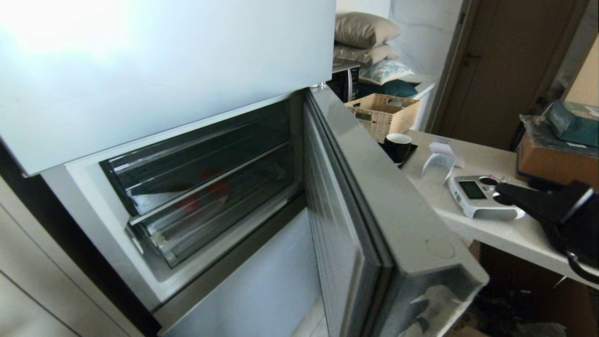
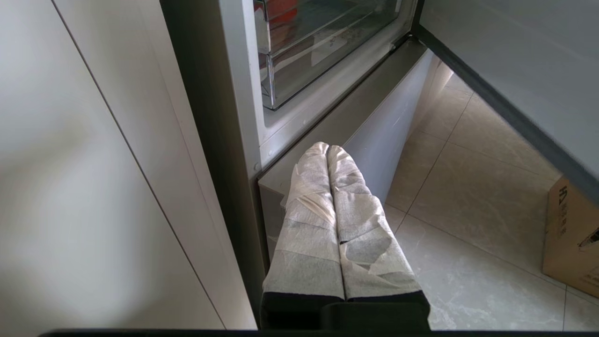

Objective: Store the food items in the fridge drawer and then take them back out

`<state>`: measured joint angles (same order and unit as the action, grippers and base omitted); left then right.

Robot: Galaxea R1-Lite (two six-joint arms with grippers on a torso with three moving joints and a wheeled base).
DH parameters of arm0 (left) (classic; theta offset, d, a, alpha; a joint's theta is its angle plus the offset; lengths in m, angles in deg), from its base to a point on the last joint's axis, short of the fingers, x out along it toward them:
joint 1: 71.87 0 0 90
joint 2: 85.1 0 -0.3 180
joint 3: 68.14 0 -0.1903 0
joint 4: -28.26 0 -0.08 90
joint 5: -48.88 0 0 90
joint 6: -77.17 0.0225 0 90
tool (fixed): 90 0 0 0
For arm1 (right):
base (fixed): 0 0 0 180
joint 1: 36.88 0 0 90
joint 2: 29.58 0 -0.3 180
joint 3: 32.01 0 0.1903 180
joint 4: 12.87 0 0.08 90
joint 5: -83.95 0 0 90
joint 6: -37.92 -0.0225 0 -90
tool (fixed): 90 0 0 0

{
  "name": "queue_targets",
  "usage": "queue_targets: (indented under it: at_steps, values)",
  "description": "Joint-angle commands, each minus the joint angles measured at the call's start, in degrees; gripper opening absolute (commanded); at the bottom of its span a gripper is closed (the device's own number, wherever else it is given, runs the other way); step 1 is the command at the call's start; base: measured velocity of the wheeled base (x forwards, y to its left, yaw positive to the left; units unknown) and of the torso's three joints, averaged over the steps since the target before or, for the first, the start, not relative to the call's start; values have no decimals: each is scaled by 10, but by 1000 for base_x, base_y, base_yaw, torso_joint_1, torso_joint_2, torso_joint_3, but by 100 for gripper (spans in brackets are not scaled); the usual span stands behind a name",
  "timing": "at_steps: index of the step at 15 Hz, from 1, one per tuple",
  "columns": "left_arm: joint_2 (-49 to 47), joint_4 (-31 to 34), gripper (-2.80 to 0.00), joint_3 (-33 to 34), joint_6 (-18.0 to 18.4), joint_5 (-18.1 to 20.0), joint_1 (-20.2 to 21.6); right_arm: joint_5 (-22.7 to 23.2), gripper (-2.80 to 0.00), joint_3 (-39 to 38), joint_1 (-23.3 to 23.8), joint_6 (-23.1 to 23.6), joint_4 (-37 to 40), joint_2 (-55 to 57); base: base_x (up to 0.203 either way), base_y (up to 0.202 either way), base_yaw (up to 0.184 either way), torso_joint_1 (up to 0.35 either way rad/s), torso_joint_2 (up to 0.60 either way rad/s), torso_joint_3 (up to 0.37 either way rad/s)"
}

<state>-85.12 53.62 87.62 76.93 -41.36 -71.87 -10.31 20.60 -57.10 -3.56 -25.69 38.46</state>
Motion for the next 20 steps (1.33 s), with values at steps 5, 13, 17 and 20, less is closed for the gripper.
queue_targets:
  at_steps: [5,13,17,20]
  values:
    - [0,0,-280,0,0,0,0,116,-280,146,-39,25,-1,253,0,0,0,0,0,0]
    - [0,0,-280,0,0,0,0,172,-280,368,-172,128,-41,472,0,0,0,0,0,0]
    - [0,0,-280,0,0,0,0,193,-280,511,-205,150,-38,561,0,0,0,0,0,0]
    - [0,0,-280,0,0,0,0,200,-280,611,-222,163,-37,623,0,0,0,0,0,0]
